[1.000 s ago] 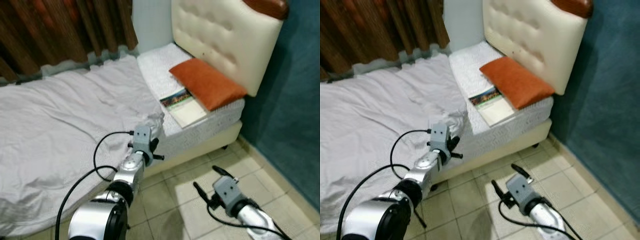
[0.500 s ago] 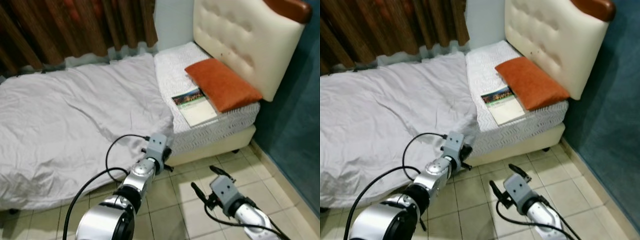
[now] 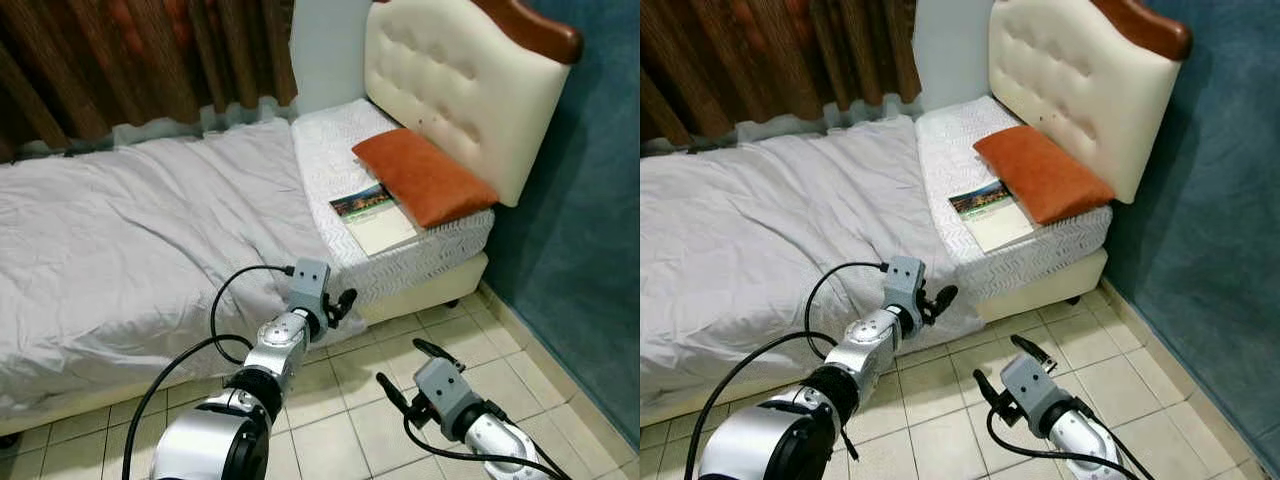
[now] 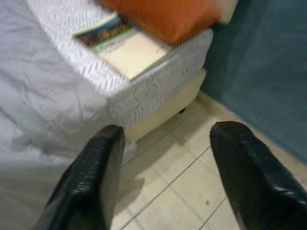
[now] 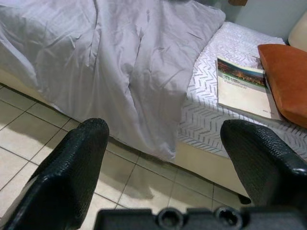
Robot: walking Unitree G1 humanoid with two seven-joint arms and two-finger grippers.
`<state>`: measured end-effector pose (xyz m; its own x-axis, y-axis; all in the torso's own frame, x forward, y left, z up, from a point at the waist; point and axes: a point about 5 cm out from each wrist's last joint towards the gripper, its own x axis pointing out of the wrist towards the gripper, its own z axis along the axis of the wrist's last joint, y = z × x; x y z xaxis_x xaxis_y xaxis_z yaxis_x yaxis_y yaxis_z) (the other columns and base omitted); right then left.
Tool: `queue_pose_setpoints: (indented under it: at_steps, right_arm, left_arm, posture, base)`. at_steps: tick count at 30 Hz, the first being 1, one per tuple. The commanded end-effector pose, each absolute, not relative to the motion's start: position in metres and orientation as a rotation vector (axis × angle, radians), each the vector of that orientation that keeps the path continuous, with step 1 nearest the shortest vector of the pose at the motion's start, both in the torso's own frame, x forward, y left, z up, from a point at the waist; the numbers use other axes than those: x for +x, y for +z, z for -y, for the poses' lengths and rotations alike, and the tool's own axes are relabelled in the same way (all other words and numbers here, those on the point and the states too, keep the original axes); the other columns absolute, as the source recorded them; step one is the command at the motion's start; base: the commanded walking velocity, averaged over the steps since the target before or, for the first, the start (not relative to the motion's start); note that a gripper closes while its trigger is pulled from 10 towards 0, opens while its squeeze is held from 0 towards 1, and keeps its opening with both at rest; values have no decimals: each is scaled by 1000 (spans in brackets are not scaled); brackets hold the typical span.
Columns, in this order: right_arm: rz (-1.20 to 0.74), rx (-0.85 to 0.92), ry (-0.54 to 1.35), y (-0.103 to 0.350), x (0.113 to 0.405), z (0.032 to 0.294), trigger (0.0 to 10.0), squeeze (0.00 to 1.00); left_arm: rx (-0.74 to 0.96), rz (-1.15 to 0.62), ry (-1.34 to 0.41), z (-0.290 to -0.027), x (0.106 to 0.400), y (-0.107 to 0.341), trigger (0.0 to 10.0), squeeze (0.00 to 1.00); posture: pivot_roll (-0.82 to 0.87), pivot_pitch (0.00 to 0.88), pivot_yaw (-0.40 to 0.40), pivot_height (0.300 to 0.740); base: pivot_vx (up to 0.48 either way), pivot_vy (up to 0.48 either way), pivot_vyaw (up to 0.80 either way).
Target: Clean up the room
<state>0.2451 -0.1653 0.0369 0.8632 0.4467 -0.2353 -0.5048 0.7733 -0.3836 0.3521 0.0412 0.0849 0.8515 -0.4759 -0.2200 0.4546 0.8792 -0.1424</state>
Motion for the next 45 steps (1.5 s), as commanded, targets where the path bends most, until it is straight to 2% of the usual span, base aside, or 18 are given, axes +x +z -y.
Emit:
queue_pose_setpoints:
  at_steps: [1,2,3,4,6,7,9,11,16,20,23,27,34,45]
  right_arm:
    - [-121,-435,497,40,248,166,10000,0]
    - [-121,-398,465,41,248,168,10000,0]
    - [-121,-361,435,43,249,170,10000,0]
    - [-121,-321,406,44,248,173,10000,0]
    - [-126,-246,342,46,248,180,10000,0]
    - [-126,-246,342,46,248,180,10000,0]
    - [-134,-160,292,46,250,183,10000,0]
    - [-134,-115,275,47,254,183,10000,0]
    - [-124,-70,252,49,264,179,10000,0]
    - [-100,-72,249,54,268,175,10000,0]
    - [-93,-93,242,55,270,175,10000,0]
    - [-88,-85,219,55,268,178,10000,0]
    - [-86,-76,218,55,267,178,10000,0]
    - [-90,-103,213,56,271,179,10000,0]
  left_arm:
    - [-129,-200,-521,-31,351,92,10000,1000]
    - [-117,-190,-489,-48,351,87,10000,1000]
    - [-104,-182,-454,-63,351,83,10000,941]
    - [-101,-162,-414,-81,350,80,10000,0]
    - [-74,-93,-332,-114,345,78,10000,0]
    - [-74,-93,-332,-114,345,78,10000,0]
    - [-71,-22,-291,-130,331,82,10000,0]
    - [-106,-3,-271,-131,322,83,10000,0]
    - [-97,-54,-263,-120,320,73,10000,0]
    - [-39,-93,-327,-111,321,73,10000,0]
    - [-19,-97,-349,-113,323,77,10000,0]
    - [-64,-85,-272,-121,324,77,10000,0]
    - [-76,-95,-264,-118,317,72,10000,0]
    - [25,-92,-335,-116,325,81,10000,0]
  posture:
    - [-197,70,121,740]
    - [-185,63,123,740]
    - [-178,60,123,740]
    - [-163,53,122,740]
    - [-140,40,116,740]
    - [-140,40,116,740]
    - [-110,21,106,740]
    - [-90,11,98,740]
    - [-79,0,91,740]
    - [-87,0,89,740]
    - [-101,0,95,740]
    - [-117,0,104,740]
    - [-119,7,105,740]
    - [-108,20,93,740]
  base:
    - [0,0,0]
    - [0,0,0]
    - [0,0,0]
    - [0,0,0]
    - [0,0,0]
    - [0,0,0]
    - [0,0,0]
    - [345,0,0]
    - [453,0,0]
    - [480,0,0]
    - [480,0,0]
    - [480,0,0]
    - [480,0,68]
    - [480,0,318]
